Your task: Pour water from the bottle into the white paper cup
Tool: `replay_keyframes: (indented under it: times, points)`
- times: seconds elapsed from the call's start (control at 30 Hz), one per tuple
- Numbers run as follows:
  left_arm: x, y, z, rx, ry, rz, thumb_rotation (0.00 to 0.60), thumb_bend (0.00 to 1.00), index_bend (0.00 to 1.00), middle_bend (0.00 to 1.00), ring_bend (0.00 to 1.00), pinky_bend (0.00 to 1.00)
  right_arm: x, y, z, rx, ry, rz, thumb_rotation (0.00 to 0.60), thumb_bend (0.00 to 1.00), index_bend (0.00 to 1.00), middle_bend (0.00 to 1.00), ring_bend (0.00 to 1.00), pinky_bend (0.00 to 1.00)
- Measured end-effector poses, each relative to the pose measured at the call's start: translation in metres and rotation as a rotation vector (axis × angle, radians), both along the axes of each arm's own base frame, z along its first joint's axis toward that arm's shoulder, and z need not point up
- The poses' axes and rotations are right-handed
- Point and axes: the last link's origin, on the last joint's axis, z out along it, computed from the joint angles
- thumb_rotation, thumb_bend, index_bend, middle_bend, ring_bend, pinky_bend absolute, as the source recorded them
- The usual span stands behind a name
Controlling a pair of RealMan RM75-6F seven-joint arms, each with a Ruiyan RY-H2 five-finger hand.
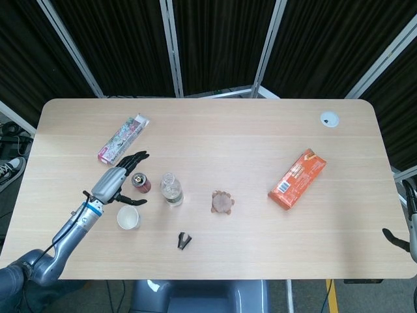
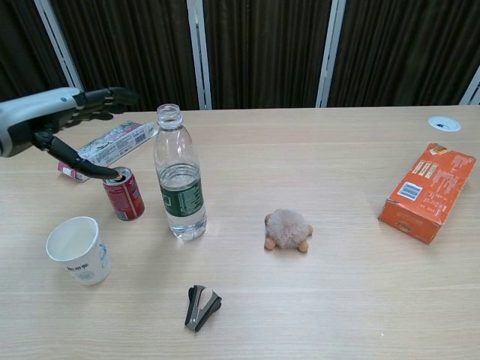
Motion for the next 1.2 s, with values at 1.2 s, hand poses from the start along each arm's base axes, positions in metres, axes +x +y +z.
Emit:
replay_keyframes:
  times: [1.2]
  points:
    - [0.031, 0.028, -0.106, -0.234, -0.190, 0.053, 0.600, 0.00, 0.00, 0.00, 0.00, 0.00, -0.016, -0.016, -0.006, 0.017, 0.025, -0.081, 0.600, 0.00, 0.00, 0.00, 0.00, 0.00]
